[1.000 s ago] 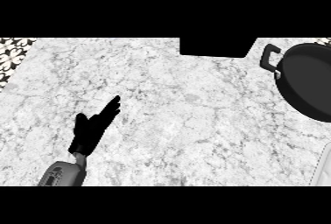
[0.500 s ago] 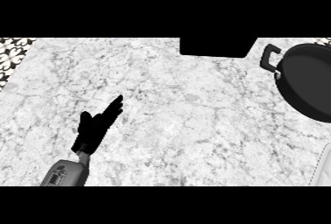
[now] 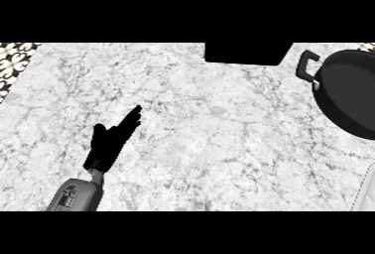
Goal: Pick the cupcake from the tray and place it in the pot
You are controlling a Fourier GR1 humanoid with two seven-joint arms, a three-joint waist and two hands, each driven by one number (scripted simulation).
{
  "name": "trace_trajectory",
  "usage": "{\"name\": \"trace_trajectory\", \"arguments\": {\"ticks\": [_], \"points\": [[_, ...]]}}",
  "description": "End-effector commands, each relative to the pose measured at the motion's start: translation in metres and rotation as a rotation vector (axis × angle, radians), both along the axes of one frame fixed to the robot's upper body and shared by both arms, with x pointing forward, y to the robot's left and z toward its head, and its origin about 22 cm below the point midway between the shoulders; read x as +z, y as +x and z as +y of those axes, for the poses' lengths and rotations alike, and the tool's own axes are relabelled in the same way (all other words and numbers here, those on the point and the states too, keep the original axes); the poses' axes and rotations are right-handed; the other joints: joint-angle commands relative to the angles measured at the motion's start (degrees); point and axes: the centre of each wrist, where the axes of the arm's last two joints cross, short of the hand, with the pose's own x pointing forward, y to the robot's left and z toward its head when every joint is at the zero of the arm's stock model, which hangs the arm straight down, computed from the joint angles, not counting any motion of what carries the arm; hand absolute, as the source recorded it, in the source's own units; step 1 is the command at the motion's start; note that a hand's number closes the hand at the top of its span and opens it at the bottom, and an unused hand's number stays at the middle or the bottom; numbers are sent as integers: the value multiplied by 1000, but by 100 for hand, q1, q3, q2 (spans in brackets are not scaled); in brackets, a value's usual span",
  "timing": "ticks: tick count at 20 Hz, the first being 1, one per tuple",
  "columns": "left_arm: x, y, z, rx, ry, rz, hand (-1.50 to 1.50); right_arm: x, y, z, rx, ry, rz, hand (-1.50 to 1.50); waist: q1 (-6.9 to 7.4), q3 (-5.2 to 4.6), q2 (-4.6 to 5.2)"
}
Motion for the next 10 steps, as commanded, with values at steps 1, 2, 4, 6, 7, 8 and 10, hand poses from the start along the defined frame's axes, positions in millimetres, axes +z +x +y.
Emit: {"name": "trace_trajectory", "arguments": {"ticks": [1,2,4,6,7,8,10], "points": [[-2,-7,3,-20,10,-5,0,-7,13,16,-57,-122,184,150,35,-6,-2],[-2,1,4,-1,3,-8,0,-36,11,25,-75,-115,271,150,25,-6,27],[-12,-7,-6,-9,3,7,0,-15,18,21,-179,-97,342,150,34,-7,24],[-4,-4,13,-21,5,11,0,-34,28,43,-191,-150,387,-150,20,-2,12],[0,-4,5,15,4,2,0,-30,24,34,-169,-150,408,-150,-4,4,6],[-11,-11,-5,-7,-10,9,0,-19,35,46,-163,-132,393,-150,1,4,16],[-13,-14,12,11,0,7,0,-31,32,46,-85,21,338,-150,-89,6,-11]]}}
